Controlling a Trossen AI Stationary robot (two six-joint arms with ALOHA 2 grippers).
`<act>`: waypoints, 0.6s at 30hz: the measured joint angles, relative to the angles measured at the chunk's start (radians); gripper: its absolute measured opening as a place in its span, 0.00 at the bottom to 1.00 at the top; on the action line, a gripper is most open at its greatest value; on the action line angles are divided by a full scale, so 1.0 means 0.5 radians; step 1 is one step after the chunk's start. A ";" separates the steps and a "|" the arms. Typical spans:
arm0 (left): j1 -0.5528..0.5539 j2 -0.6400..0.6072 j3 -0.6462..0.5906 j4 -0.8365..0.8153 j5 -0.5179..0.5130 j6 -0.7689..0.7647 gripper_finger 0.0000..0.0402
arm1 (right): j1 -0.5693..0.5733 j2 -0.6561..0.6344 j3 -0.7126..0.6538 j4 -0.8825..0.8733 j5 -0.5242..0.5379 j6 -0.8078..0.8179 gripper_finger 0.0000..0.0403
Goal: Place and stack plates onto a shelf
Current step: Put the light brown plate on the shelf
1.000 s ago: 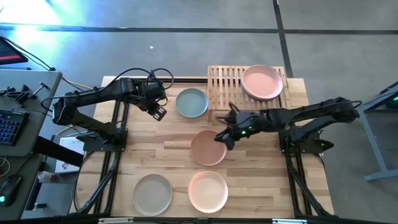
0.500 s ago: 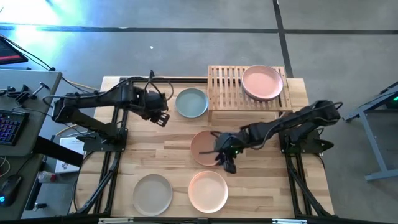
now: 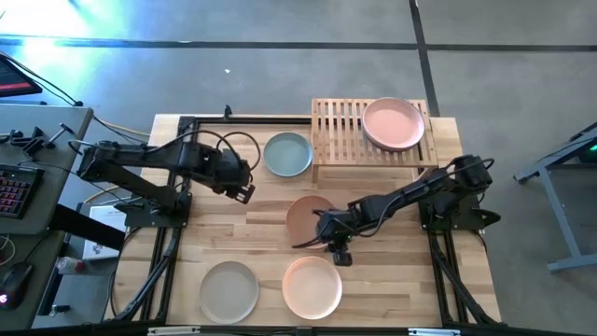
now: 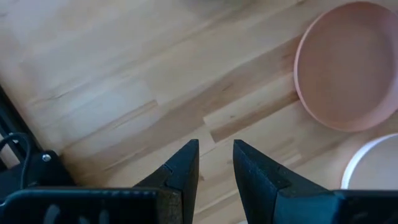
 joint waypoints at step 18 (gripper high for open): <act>-0.135 -0.001 0.000 0.005 -0.008 -0.088 0.22 | 0.013 0.128 0.000 -0.046 0.152 -0.120 0.26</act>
